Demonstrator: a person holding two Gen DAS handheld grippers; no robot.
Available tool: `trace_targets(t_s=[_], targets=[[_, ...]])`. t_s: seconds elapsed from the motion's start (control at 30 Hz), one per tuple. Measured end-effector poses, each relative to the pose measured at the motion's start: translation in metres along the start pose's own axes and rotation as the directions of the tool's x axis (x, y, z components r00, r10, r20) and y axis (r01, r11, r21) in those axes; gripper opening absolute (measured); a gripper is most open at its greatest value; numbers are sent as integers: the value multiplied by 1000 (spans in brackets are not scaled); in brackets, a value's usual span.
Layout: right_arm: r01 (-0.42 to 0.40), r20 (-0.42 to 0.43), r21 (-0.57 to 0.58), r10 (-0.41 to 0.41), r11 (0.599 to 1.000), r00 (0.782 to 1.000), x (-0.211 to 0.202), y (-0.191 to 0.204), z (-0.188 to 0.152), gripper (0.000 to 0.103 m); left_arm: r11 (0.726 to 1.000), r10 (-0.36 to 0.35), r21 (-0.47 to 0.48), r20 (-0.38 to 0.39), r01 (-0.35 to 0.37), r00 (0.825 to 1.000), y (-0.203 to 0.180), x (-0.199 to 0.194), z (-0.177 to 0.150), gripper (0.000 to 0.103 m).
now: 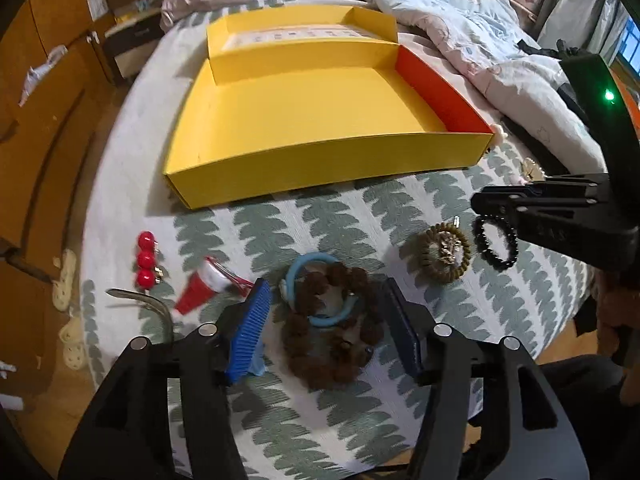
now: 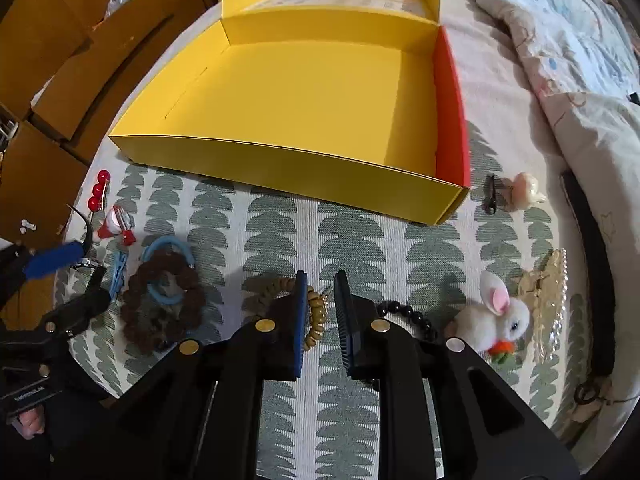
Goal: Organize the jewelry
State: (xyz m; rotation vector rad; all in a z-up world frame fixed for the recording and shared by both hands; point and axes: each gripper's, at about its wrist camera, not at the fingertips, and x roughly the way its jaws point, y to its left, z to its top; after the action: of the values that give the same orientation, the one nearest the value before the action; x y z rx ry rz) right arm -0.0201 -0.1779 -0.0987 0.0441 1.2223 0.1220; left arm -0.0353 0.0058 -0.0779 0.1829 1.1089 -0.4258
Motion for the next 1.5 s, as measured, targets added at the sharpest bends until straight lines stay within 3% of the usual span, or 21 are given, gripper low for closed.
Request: trace_targets(t_s=[0.07, 0.17, 0.23, 0.3, 0.43, 0.63, 0.7, 0.77, 0.9, 1.03, 1.1, 1.27, 1.43, 1.5], targets=[[3, 14, 12, -3, 1000, 1000, -1, 0, -2, 20, 999, 33, -2, 22, -33, 999, 1, -4, -2, 72], [18, 40, 28, -19, 999, 999, -7, -1, -10, 27, 997, 74, -18, 61, -73, 995, 2, -10, -5, 77], [24, 63, 34, -26, 999, 998, -12, 0, -16, 44, 991, 130, -28, 109, -128, 986, 1, -17, -9, 86], [34, 89, 38, -38, 999, 995, -17, 1, -22, 55, 985, 173, -43, 151, -168, 973, 1, -23, -13, 87], [36, 132, 53, -42, 998, 990, -24, 0, -35, 55, 966, 257, -90, 214, -243, 942, 3, -31, -24, 93], [60, 120, 45, -65, 997, 991, -17, 7, -61, 57, 942, 334, -121, 267, -312, 904, 5, -40, -37, 95], [59, 120, 35, -62, 998, 991, -16, 11, -68, 62, 945, 327, -101, 276, -311, 904, 3, -41, -39, 95], [55, 128, 27, -58, 998, 990, -17, 15, -71, 64, 936, 353, -107, 301, -337, 886, 3, -45, -43, 97], [73, 140, 3, -72, 997, 987, -20, 24, -76, 68, 943, 333, -100, 309, -318, 891, 1, -49, -45, 97], [76, 125, -9, -75, 997, 989, -18, 26, -81, 68, 925, 376, -74, 334, -373, 864, -6, -49, -49, 97], [85, 120, -13, -82, 996, 989, -16, 26, -83, 68, 921, 383, -62, 330, -384, 863, -9, -46, -50, 97], [79, 112, -17, -77, 997, 991, -16, 24, -88, 68, 927, 371, -62, 298, -370, 879, -8, -40, -49, 97], [85, 110, -24, -81, 996, 991, -17, 25, -90, 68, 922, 383, -61, 297, -383, 875, -9, -38, -50, 97], [84, 109, -26, -81, 996, 991, -17, 25, -90, 68, 928, 369, -61, 292, -368, 882, -9, -38, -50, 97]])
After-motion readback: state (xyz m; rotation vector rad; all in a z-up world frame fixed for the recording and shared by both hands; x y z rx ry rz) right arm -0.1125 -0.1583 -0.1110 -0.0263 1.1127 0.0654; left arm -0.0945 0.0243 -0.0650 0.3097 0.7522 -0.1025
